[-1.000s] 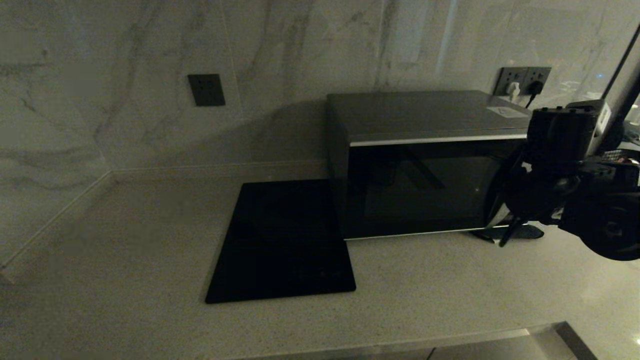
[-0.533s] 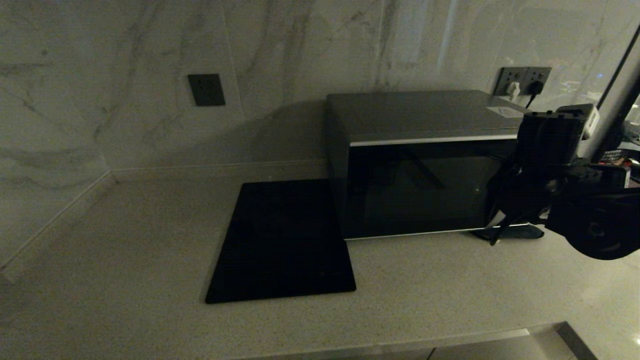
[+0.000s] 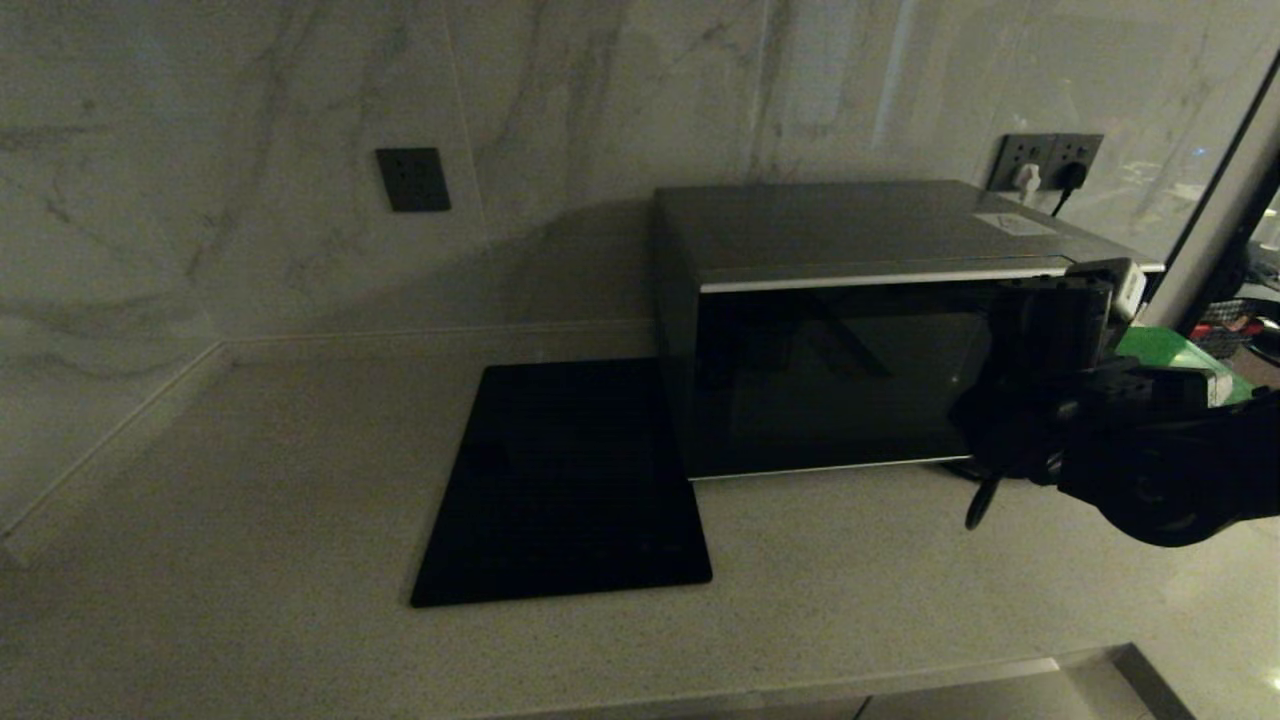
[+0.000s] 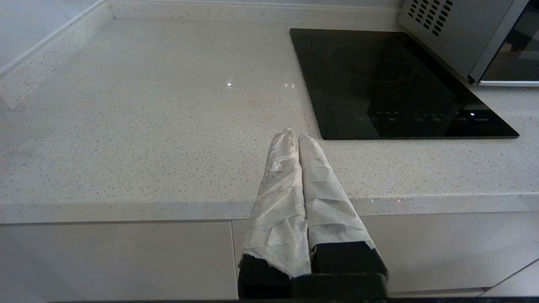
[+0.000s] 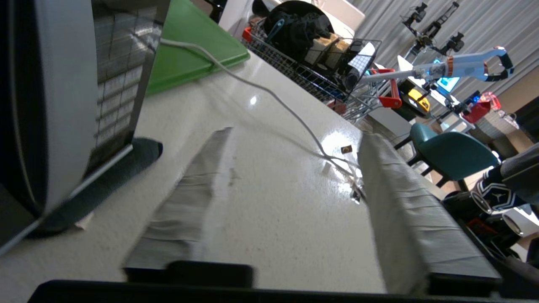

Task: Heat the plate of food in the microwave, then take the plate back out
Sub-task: Open the microwave oven

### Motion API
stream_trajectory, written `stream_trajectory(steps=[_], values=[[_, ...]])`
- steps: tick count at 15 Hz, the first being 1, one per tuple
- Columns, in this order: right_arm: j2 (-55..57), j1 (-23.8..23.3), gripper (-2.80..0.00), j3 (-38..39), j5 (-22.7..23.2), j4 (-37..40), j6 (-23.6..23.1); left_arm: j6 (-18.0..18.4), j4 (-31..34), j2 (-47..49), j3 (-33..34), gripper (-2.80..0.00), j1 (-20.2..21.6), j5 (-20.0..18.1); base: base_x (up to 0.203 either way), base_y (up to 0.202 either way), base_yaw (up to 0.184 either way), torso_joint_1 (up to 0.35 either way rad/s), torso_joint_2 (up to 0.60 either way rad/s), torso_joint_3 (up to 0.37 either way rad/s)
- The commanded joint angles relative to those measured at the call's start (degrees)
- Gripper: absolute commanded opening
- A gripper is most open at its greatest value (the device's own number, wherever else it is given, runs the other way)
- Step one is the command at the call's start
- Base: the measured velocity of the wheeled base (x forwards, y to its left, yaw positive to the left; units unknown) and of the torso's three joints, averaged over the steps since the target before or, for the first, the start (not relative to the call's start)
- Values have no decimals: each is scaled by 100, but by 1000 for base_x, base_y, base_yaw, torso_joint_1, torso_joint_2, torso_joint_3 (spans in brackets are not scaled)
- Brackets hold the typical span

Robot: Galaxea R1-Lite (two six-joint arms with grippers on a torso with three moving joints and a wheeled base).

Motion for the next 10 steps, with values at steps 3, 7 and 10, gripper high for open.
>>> stream_trajectory(steps=[3,7,10], values=[[-32,26,0,757,-49,-499,500,-3,-2,-1,0,-280,1,9,0,0,0,0,0,0],[265,117,0,-166,-49,-523,823,-3,-2,-1,0,-280,1,0,0,0,0,0,0,0],[538,119,0,-671,-49,-534,908,-3,-2,-1,0,-280,1,6,0,0,0,0,0,0]])
